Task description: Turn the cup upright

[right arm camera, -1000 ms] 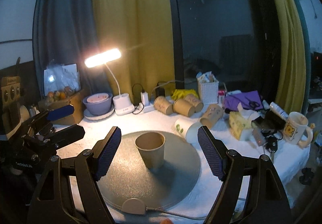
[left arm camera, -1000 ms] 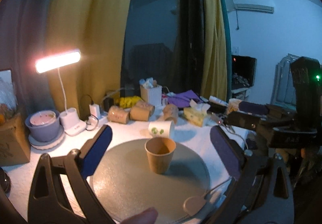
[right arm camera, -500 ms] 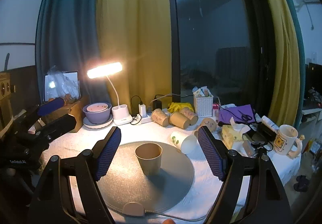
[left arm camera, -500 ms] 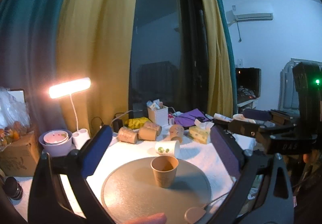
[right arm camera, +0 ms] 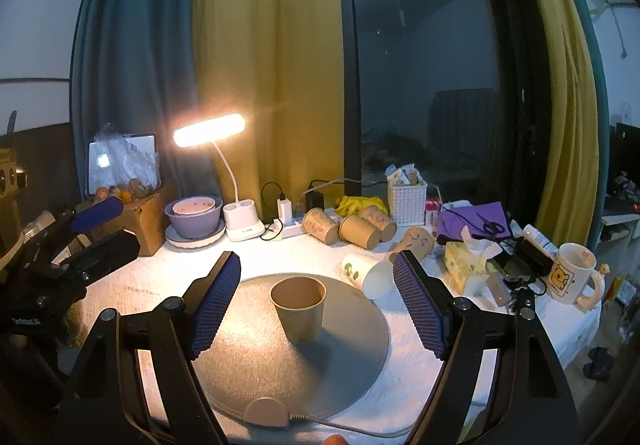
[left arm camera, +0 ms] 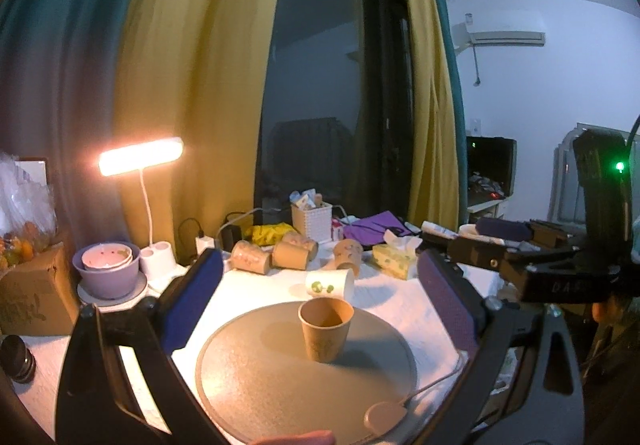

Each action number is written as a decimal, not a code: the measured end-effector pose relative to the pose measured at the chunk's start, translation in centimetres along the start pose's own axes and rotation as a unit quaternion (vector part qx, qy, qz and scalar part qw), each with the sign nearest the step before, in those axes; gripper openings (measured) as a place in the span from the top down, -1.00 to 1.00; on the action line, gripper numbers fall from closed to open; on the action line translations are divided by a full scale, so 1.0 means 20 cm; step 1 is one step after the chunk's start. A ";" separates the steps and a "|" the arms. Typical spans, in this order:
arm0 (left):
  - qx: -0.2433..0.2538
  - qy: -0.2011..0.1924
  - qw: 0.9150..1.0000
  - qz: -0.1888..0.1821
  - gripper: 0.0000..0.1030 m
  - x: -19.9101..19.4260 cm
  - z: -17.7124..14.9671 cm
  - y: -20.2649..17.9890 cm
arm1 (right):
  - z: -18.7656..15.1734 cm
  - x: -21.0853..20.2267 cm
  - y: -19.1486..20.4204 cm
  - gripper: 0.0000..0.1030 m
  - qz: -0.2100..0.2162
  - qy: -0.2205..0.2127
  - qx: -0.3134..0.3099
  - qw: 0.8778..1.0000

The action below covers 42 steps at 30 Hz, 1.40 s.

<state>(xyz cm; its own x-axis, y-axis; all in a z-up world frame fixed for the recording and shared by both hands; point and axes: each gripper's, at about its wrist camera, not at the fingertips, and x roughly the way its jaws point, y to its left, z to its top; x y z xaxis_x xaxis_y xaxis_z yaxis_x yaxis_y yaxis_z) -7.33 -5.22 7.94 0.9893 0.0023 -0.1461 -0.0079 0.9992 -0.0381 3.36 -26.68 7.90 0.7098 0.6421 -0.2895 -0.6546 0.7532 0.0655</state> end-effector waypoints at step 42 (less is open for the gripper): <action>-0.006 0.003 1.000 0.004 -0.92 0.01 -0.05 0.01 | -0.06 0.09 0.02 -0.59 0.009 0.021 -0.001 1.000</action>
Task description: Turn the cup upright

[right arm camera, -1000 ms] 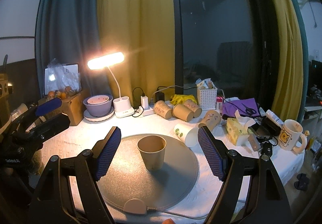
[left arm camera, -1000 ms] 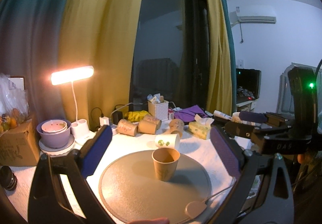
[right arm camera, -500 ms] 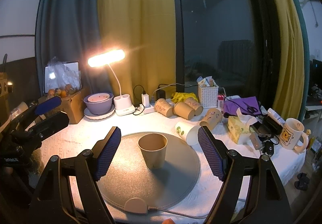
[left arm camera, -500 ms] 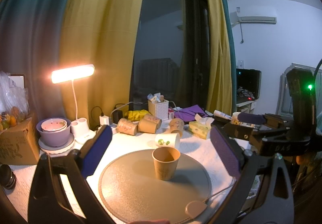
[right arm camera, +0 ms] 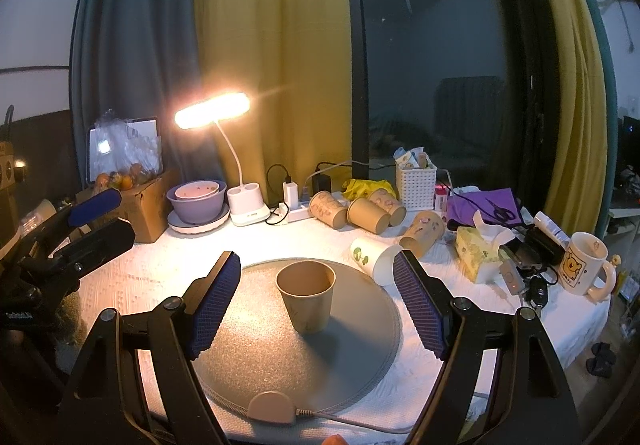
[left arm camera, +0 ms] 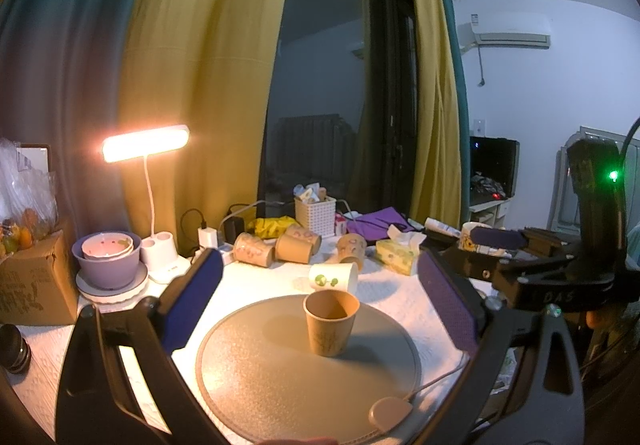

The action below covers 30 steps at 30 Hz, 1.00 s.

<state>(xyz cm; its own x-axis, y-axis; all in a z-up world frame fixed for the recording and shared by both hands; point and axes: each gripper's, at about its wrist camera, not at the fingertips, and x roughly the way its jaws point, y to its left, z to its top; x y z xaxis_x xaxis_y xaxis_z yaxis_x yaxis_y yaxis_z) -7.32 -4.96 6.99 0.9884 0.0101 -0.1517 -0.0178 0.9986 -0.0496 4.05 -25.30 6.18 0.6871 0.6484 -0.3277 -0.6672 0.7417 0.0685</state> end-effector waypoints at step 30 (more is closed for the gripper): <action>-0.003 0.000 1.000 0.001 -0.92 -0.01 -0.01 0.01 | -0.02 0.01 0.03 -0.59 -0.001 0.002 0.000 1.000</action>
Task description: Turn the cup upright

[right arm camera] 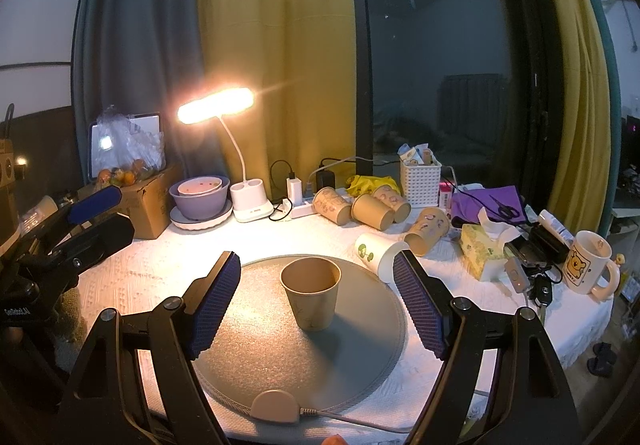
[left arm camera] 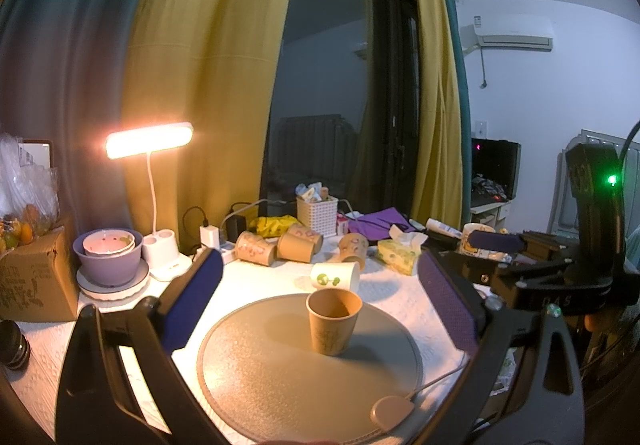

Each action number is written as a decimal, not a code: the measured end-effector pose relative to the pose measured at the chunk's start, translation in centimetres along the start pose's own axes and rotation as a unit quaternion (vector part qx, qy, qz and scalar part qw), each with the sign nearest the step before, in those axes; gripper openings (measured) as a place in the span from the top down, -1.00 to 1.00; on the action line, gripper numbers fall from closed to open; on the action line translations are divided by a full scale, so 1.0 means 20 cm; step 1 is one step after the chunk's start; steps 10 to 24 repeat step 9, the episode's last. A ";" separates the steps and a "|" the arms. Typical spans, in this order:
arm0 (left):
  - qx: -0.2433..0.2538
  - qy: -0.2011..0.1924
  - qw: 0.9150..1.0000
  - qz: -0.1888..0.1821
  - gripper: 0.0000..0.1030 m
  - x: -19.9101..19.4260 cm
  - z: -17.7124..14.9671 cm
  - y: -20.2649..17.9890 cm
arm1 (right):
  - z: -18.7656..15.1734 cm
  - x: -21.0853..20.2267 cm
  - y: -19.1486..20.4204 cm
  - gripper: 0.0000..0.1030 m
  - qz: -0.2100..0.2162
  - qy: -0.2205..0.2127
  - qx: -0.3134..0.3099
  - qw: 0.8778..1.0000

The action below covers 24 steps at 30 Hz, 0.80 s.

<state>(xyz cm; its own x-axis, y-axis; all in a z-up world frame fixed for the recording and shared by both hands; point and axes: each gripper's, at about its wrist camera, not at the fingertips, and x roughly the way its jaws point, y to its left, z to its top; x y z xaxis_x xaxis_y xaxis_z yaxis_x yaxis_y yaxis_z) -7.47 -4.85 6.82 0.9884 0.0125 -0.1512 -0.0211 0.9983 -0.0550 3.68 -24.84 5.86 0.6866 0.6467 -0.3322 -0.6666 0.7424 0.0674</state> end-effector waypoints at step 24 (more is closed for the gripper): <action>-0.001 -0.001 1.000 0.000 -0.92 0.00 0.00 0.00 | 0.00 0.00 0.01 -0.59 0.000 0.002 -0.001 1.000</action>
